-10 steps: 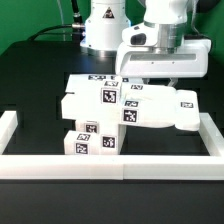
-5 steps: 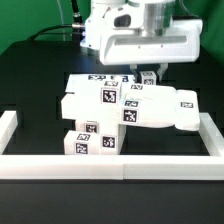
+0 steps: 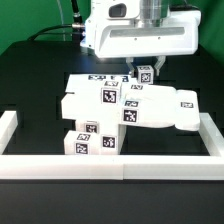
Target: Assemble chair
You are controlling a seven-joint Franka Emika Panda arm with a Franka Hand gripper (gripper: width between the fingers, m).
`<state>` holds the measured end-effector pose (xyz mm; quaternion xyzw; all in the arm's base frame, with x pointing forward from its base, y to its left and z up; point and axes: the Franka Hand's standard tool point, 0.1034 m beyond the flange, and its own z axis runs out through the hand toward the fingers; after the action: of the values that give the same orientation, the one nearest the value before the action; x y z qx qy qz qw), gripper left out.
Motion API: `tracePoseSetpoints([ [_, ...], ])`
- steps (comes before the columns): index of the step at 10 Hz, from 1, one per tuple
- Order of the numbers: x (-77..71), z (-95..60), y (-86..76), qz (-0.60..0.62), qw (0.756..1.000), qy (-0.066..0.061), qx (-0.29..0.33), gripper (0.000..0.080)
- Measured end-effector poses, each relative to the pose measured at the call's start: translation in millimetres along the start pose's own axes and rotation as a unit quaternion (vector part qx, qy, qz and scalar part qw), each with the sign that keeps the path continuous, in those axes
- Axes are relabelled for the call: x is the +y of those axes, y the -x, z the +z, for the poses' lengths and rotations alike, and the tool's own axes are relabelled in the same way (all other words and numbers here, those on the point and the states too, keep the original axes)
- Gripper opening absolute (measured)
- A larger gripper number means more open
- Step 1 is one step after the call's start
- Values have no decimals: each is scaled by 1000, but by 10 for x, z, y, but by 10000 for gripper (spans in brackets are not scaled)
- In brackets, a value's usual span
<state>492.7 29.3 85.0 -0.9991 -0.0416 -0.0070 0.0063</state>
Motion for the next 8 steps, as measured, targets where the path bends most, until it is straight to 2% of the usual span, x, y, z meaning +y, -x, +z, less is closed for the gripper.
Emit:
tracePoseSetpoints([
  [2,253,-312,-393,-9,1000,-4,12,284],
  [3,318,-419,-544,-12,1000,-1,13,284],
  [4,311,-453,-614,-16,1000,5,16,284],
  [7,339,-422,-592,-23,1000,6,13,284],
  [8,435,-430,-667,-38,999,10,14,284],
])
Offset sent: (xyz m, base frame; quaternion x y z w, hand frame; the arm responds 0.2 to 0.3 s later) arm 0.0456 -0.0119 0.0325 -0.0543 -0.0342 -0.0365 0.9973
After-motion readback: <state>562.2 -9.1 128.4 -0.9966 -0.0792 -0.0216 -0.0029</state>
